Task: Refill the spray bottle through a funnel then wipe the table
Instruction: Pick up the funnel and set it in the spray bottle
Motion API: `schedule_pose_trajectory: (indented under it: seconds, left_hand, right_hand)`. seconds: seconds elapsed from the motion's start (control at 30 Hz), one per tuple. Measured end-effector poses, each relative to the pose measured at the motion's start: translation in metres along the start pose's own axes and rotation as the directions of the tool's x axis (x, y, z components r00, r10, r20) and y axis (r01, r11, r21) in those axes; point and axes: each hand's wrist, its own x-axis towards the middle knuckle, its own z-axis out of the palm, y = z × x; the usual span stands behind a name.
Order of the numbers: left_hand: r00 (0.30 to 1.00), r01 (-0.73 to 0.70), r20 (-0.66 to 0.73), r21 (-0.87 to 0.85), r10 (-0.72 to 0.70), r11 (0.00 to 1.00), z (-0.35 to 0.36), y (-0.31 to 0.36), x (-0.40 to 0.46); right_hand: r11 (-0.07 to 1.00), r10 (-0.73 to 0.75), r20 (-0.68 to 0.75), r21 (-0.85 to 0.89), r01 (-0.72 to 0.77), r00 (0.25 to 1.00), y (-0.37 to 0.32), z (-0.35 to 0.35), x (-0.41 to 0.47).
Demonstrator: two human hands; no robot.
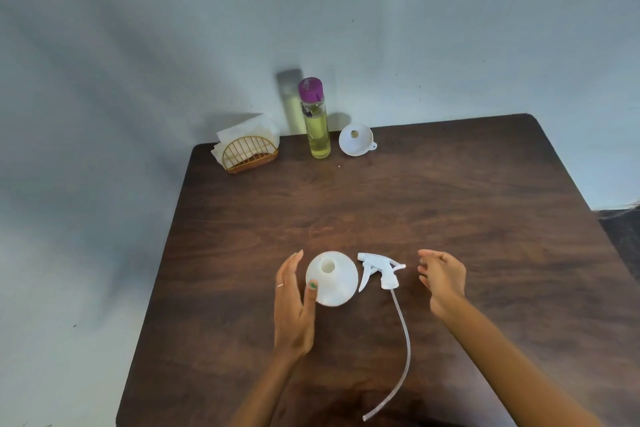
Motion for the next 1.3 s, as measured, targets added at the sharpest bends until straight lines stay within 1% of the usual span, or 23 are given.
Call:
schedule_pose_trajectory:
  seconds: [0.07, 0.13, 0.2, 0.3, 0.4, 0.47, 0.6, 0.7, 0.8, 0.87, 0.97, 1.1, 1.2, 1.3]
  left_hand:
    - [0.996, 0.001, -0.089, -0.059, -0.006, 0.998, -0.006, 0.007, 0.017]
    - [0.991, 0.031, -0.128, -0.077, -0.041, 0.997, -0.010, 0.020, 0.045]
    - [0.992, 0.091, -0.085, -0.078, -0.098, 0.993, -0.012, 0.036, 0.076]
    - [0.984, 0.167, 0.073, -0.021, -0.165, 0.986, -0.002, 0.051, 0.121]
    - [0.946, 0.233, 0.225, 0.023, -0.232, 0.972, 0.020, 0.063, 0.160]
    - [0.919, 0.271, 0.285, 0.045, -0.272, 0.962, 0.037, 0.071, 0.182]
    - [0.865, 0.373, 0.345, 0.042, -0.364, 0.927, 0.071, 0.077, 0.223]
    - [0.837, 0.417, 0.367, 0.056, -0.407, 0.907, 0.092, 0.075, 0.247]
    - [0.817, 0.472, 0.363, 0.023, -0.447, 0.881, 0.108, 0.073, 0.265]
    - [0.813, 0.489, 0.353, 0.019, -0.463, 0.872, 0.117, 0.074, 0.272]
    - [0.816, 0.477, 0.353, 0.037, -0.458, 0.878, 0.125, 0.080, 0.281]
    - [0.811, 0.488, 0.369, 0.005, -0.455, 0.873, 0.128, 0.089, 0.286]
    - [0.811, 0.485, 0.387, -0.026, -0.439, 0.874, 0.124, 0.090, 0.280]
    - [0.825, 0.465, 0.392, -0.057, -0.408, 0.884, 0.116, 0.094, 0.267]
  right_hand:
    - [0.998, -0.022, -0.022, 0.054, 0.023, 1.000, -0.013, 0.001, 0.013]
    - [0.996, -0.036, -0.030, 0.083, 0.038, 0.999, -0.029, 0.004, 0.026]
    - [0.994, -0.048, -0.024, 0.101, 0.050, 0.999, -0.046, 0.011, 0.040]
    - [0.994, -0.075, 0.018, 0.077, 0.073, 0.997, -0.068, 0.028, 0.061]
    - [0.993, -0.112, 0.092, -0.032, 0.115, 0.989, -0.086, 0.052, 0.084]
    - [0.972, -0.150, 0.166, -0.155, 0.176, 0.975, -0.098, 0.068, 0.093]
    - [0.848, -0.223, 0.339, -0.394, 0.353, 0.914, -0.125, 0.100, 0.112]
    - [0.787, -0.200, 0.448, -0.457, 0.415, 0.872, -0.139, 0.121, 0.123]
    - [0.784, -0.145, 0.507, -0.464, 0.411, 0.850, -0.146, 0.138, 0.130]
    - [0.784, -0.135, 0.539, -0.455, 0.422, 0.831, -0.153, 0.149, 0.131]
    - [0.779, -0.143, 0.598, -0.424, 0.462, 0.789, -0.159, 0.163, 0.131]
    - [0.752, -0.142, 0.592, -0.456, 0.475, 0.793, -0.161, 0.167, 0.128]
    - [0.743, -0.184, 0.581, -0.445, 0.499, 0.793, -0.160, 0.163, 0.126]
    - [0.742, -0.232, 0.588, -0.409, 0.532, 0.775, -0.157, 0.156, 0.120]
